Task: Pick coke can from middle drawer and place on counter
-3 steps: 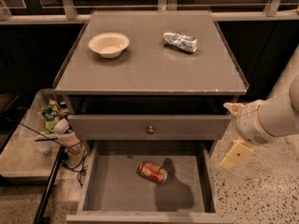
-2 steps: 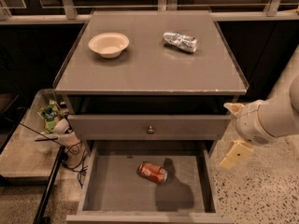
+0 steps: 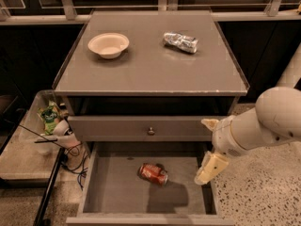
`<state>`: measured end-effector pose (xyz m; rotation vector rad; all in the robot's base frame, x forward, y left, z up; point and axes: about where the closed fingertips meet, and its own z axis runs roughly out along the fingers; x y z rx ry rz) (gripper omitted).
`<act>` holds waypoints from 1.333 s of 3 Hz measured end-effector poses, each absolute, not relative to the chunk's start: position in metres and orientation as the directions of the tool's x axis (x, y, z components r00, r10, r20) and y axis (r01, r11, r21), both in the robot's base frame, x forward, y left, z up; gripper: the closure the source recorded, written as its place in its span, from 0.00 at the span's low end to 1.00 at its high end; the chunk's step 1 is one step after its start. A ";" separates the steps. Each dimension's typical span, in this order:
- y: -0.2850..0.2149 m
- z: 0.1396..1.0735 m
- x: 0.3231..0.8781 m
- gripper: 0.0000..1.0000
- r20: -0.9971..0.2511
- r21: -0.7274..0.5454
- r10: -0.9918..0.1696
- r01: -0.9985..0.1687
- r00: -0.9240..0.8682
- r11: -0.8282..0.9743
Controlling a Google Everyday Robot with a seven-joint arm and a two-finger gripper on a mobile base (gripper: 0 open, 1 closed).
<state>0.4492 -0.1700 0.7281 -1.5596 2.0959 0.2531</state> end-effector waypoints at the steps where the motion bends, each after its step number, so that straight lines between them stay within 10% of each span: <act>1: -0.151 0.696 0.449 0.00 -0.544 -0.089 -0.807 -0.941 -0.228 0.326; 4: -0.120 0.579 0.453 0.00 -0.650 -0.094 -0.724 -0.920 -0.232 0.380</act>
Offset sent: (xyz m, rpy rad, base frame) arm 0.0106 0.0440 -0.1048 0.2354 -0.0074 -0.0465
